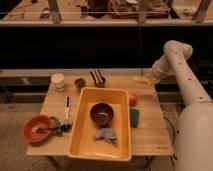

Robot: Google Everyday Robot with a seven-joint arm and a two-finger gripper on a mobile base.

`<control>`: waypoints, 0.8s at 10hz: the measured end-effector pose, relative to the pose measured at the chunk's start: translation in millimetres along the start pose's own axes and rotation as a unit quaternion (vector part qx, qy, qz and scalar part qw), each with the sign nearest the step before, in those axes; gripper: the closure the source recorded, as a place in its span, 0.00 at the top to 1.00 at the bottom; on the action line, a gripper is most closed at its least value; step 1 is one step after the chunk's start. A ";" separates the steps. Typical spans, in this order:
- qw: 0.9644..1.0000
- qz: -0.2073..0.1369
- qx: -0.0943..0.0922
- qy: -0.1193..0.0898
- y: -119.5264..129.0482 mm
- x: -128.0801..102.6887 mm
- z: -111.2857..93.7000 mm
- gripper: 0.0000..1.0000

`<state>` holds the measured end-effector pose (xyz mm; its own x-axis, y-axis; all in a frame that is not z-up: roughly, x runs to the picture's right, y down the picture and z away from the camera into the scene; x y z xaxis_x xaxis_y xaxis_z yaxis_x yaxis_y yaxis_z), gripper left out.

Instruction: Place banana in table surface

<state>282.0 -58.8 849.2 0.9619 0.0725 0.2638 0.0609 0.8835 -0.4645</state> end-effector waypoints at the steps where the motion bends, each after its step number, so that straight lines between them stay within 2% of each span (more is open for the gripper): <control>1: 1.000 -0.008 0.006 0.000 -1.4 -5.3 -9.7 0.31; 3: 0.999 -0.029 0.022 0.002 -3.1 -15.3 -29.9 0.31; 6: 0.997 -0.068 0.046 0.007 -6.3 -33.1 -64.4 0.31; 7: 0.996 -0.074 0.050 0.008 -10.9 -39.3 -78.5 0.31; 8: 0.996 -0.077 0.049 0.009 -14.9 -43.5 -84.1 0.31</control>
<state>261.7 -114.0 773.6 0.9475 -0.0747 0.3108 0.1827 0.9244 -0.3347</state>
